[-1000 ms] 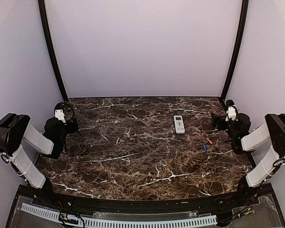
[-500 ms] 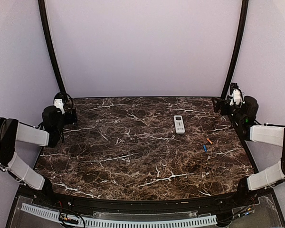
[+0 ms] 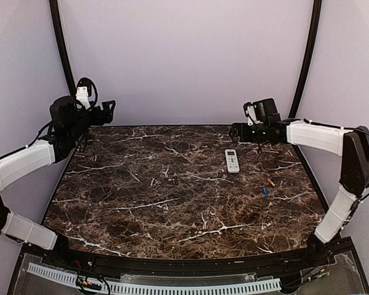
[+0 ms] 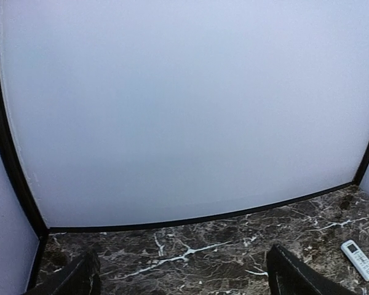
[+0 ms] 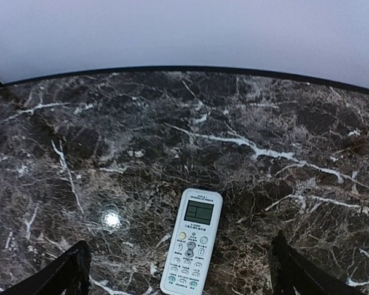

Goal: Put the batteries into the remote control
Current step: Pick up the remote control from the center of the board.

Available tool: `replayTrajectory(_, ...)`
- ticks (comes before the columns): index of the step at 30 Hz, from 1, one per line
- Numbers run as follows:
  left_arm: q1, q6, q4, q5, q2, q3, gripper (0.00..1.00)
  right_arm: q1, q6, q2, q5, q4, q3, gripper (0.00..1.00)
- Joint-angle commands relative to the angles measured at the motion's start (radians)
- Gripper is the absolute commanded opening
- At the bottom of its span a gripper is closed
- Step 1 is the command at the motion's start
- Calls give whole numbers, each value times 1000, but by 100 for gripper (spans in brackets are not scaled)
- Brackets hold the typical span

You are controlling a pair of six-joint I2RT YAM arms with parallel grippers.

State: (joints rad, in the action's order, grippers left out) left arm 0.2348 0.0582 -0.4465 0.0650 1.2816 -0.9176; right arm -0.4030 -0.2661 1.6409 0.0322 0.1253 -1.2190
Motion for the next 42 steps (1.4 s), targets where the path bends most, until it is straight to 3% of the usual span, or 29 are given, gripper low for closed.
replayTrajectory(1, 21, 137, 177, -95, 27, -76, 92, -66, -80, 155, 195, 319, -115, 98)
replayTrajectory(9, 43, 154, 236, -105, 23, -46, 89, -115, -149, 414, 211, 481, -309, 98)
replayTrajectory(15, 54, 110, 200, -135, -16, -17, 89, -133, -157, 468, 175, 479, -305, 89)
replayTrajectory(22, 55, 125, 192, -185, -29, -15, 88, -135, -154, 521, 221, 483, -332, 74)
replayTrajectory(27, 56, 117, 179, -216, -34, -11, 87, -135, -139, 520, 235, 494, -337, 50)
replayTrajectory(31, 65, 73, 138, -255, -38, 12, 84, -144, -46, 393, 158, 435, -284, 37)
replayTrajectory(33, 86, 15, 100, -276, -41, 37, 82, -145, 22, 318, 56, 416, -259, 32)
replayTrajectory(37, 192, -269, 60, -377, -70, 102, 82, -148, 166, 182, -165, 469, -240, 23)
replayTrajectory(39, 268, -473, 61, -482, -95, 145, 82, -154, 218, 131, -245, 527, -239, 21)
replayTrajectory(42, 386, -865, 61, -496, -115, 209, 82, -176, 256, 79, -308, 629, -259, 18)
